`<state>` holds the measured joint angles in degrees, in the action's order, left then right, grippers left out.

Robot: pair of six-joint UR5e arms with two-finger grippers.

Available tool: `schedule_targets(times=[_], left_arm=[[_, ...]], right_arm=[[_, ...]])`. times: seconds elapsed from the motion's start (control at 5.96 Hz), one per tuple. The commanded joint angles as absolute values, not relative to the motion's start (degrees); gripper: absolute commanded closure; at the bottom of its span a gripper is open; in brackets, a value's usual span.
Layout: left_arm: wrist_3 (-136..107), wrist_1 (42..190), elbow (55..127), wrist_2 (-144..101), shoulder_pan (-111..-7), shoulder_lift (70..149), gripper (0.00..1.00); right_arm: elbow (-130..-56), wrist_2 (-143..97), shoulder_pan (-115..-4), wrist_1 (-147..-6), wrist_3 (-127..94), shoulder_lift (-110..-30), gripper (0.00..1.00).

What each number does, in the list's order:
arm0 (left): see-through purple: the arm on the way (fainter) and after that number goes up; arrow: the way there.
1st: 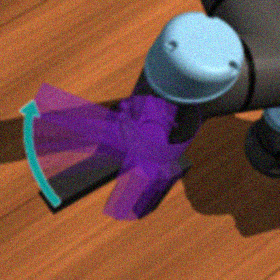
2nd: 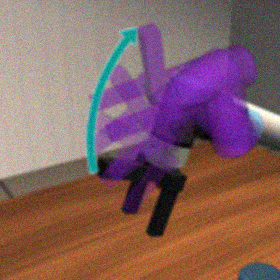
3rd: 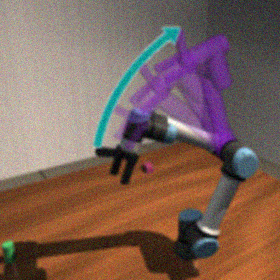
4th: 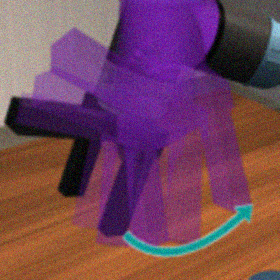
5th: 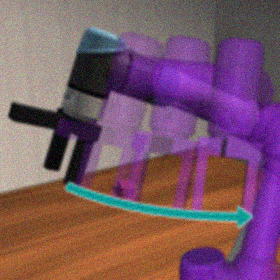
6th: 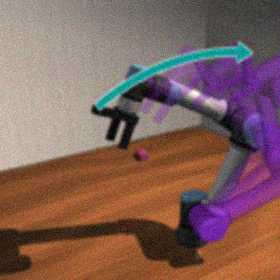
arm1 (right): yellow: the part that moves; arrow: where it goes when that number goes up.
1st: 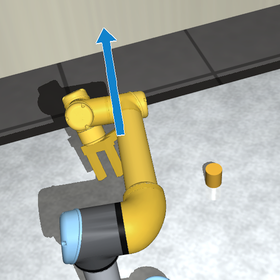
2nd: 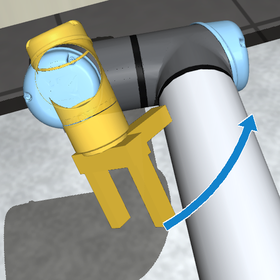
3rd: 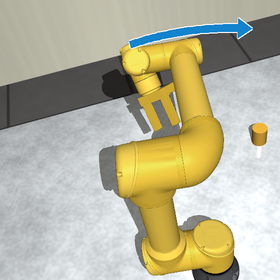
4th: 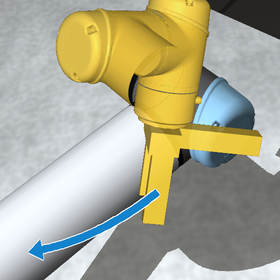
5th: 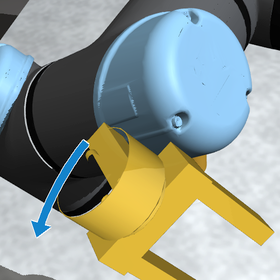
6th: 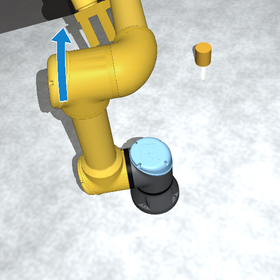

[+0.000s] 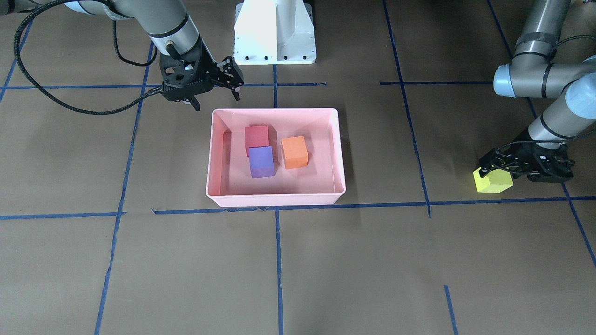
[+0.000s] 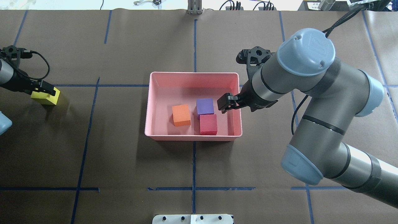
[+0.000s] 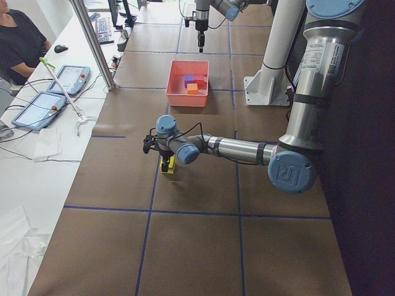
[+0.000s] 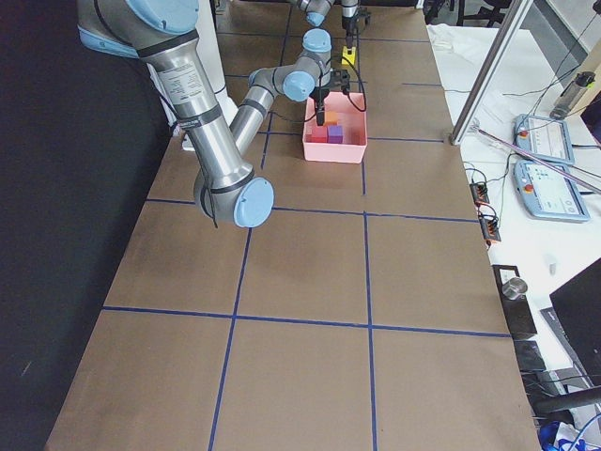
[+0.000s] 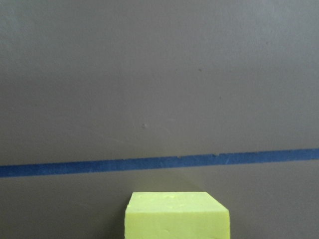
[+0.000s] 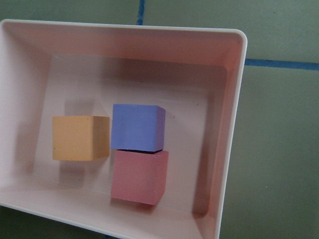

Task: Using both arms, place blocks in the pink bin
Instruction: 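Grasp the yellow cube with the left gripper while the right gripper withdraws, then carry the yellow cube into the pink bin and release it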

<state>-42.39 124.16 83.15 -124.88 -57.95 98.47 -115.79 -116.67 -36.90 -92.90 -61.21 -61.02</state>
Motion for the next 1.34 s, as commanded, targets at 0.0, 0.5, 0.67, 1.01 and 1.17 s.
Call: schedule_targets(times=[0.0, 0.5, 0.67, 1.01, 1.17], left_arm=[[-42.2, 124.3, 80.5, -125.0, -55.5, 100.5, 0.6], [-51.9, 123.4, 92.0, -129.3, -57.0, 104.0, 1.0], [-63.8, 123.5, 93.5, -129.5, -56.1, 111.5, 1.0], [-84.1, 123.4, 93.6, -120.5, -43.6, 123.9, 0.98], [-86.5, 122.4, 94.5, -113.4, -37.9, 125.6, 0.95]], right_arm=[[-120.9, -117.1, -37.6, -92.9, -61.1, -66.5, 0.0], [-122.4, -117.2, -39.7, -92.9, -60.3, -69.6, 0.0], [-123.4, -117.2, -40.8, -92.9, -60.1, -71.7, 0.0], [-123.3, -117.2, -42.0, -92.7, -59.9, -73.6, 0.0], [-123.3, -117.2, -42.0, -92.7, -59.9, -73.7, 0.0]])
